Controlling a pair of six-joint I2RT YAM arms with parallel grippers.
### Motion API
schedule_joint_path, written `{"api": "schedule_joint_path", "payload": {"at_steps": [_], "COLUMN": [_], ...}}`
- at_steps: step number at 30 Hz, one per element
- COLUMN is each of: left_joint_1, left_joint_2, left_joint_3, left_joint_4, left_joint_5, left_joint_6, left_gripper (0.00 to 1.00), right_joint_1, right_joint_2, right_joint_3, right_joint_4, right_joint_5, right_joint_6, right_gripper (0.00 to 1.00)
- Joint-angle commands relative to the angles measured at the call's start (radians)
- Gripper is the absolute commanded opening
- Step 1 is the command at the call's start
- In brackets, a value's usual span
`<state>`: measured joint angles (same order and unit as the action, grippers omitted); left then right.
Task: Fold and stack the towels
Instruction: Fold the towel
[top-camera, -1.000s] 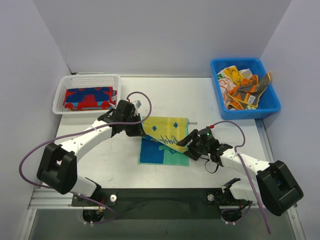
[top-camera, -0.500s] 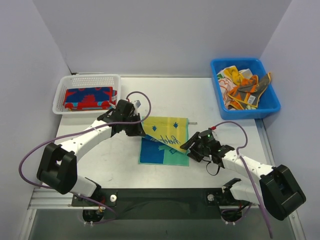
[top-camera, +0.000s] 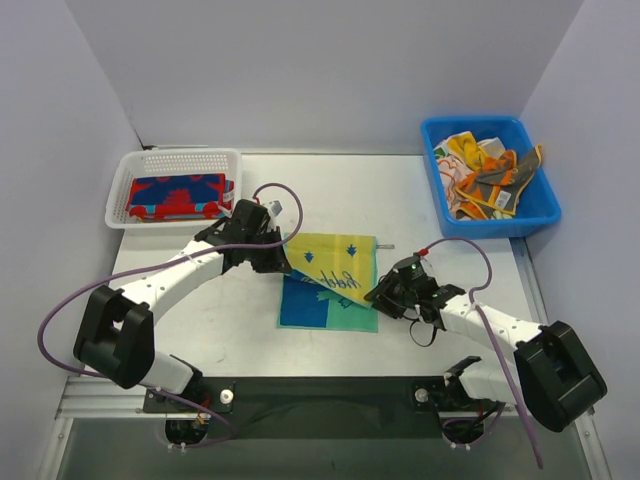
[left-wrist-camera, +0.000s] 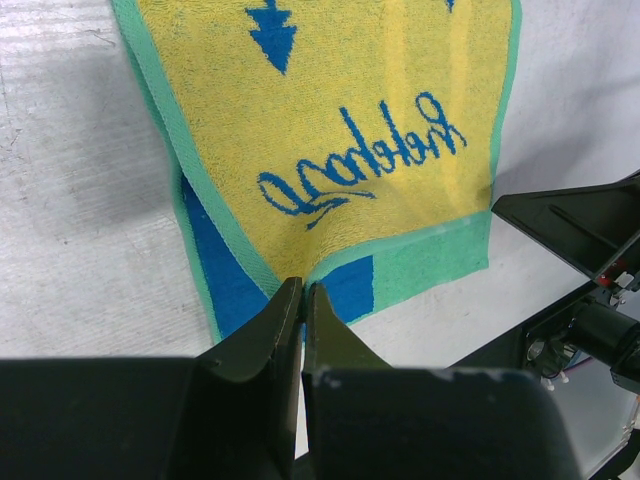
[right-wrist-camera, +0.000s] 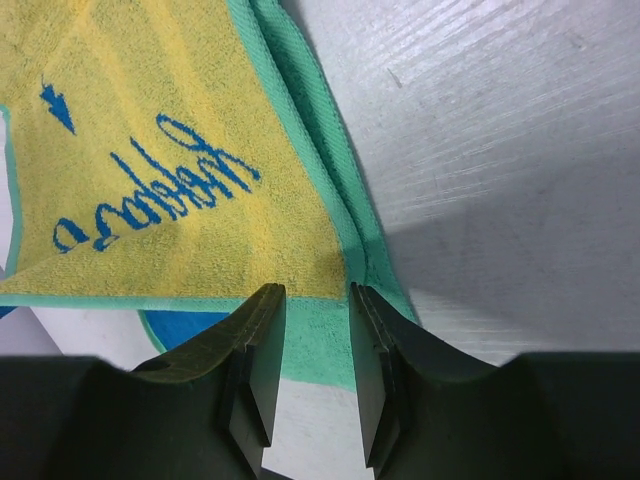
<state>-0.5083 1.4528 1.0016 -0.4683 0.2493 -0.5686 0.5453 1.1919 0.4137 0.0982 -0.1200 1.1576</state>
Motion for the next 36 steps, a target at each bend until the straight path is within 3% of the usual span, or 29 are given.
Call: {"api": "schedule_joint_path", "payload": {"at_steps": [1, 21, 36], "left_joint_1": [0.007, 0.007, 0.005], "left_joint_2": [-0.016, -0.017, -0.017], "left_joint_3": [0.012, 0.009, -0.006], "left_joint_4": [0.016, 0.017, 0.019], "left_joint_5": [0.021, 0.025, 0.028], "left_joint_6": [0.009, 0.012, 0.012], "left_gripper": [0.00, 0.00, 0.00], "right_joint_1": [0.012, 0.024, 0.035], "right_joint_2": [0.017, 0.040, 0.044], "right_joint_3": [0.039, 0.033, 0.060], "right_joint_4": [-0.014, -0.055, -0.037], "right_joint_5": [0.026, 0.065, 0.069], "right_joint_6": [-0.009, -0.024, -0.032], "right_gripper": [0.32, 0.32, 0.26]}}
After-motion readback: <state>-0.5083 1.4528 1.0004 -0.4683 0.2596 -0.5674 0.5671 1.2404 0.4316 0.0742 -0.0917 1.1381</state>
